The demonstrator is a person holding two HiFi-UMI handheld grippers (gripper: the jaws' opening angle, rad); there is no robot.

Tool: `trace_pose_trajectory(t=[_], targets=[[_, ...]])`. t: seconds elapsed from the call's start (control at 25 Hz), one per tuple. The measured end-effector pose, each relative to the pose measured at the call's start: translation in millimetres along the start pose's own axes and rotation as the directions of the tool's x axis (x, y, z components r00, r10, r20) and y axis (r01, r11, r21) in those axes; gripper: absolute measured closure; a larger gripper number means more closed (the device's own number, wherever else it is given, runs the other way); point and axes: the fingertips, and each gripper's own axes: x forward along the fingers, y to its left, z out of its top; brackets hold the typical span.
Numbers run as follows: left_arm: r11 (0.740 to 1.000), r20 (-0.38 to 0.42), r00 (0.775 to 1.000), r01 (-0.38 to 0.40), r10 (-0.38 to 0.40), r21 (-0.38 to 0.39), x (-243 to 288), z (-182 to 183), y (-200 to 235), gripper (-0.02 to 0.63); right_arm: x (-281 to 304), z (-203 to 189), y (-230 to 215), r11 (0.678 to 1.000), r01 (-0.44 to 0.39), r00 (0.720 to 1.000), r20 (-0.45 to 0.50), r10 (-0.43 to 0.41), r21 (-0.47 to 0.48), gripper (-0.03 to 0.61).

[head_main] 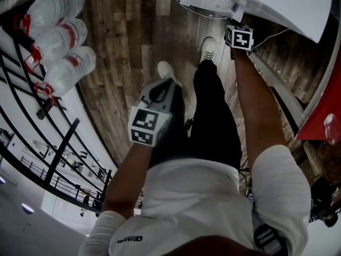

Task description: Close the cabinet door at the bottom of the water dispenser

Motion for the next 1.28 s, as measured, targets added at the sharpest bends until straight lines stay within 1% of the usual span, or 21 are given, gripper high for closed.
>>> trace_pose_trajectory(t=[0.2, 0.44, 0.96, 1.08, 1.28], targets=[[1.000, -0.002, 1.000, 0.000, 0.000, -0.005, 1.5, -1.1, -1.0, 0.617, 3.2, 8.9, -3.8, 1.000, -0.005, 1.000, 0.007, 0.005, -0.029, 0.499], [1.000, -0.004, 1.000, -0.003, 0.003, -0.006, 1.4, -2.7, -0.4, 0.617, 7.0, 12.8, -13.2, 1.000, 0.008, 1.000, 0.012, -0.008, -0.024, 0.500], [1.000, -0.001, 1.000, -0.010, 0.010, -0.025, 2.3, -4.2, 1.7, 0.617, 14.2, 30.1, -25.1, 0.997, 0.035, 0.999, 0.028, -0.033, -0.069, 0.502], [1.000, -0.002, 1.000, -0.009, 0.009, -0.027, 4.4, -4.7, 2.2, 0.617, 15.0, 29.0, -25.6, 0.997, 0.034, 0.999, 0.017, -0.033, -0.064, 0.502], [1.000, 0.008, 1.000, -0.005, 0.005, -0.016, 1.3, -0.1, 2.0, 0.617, 4.6, 15.3, -20.7, 0.999, 0.036, 0.999, -0.017, -0.036, -0.037, 0.502]])
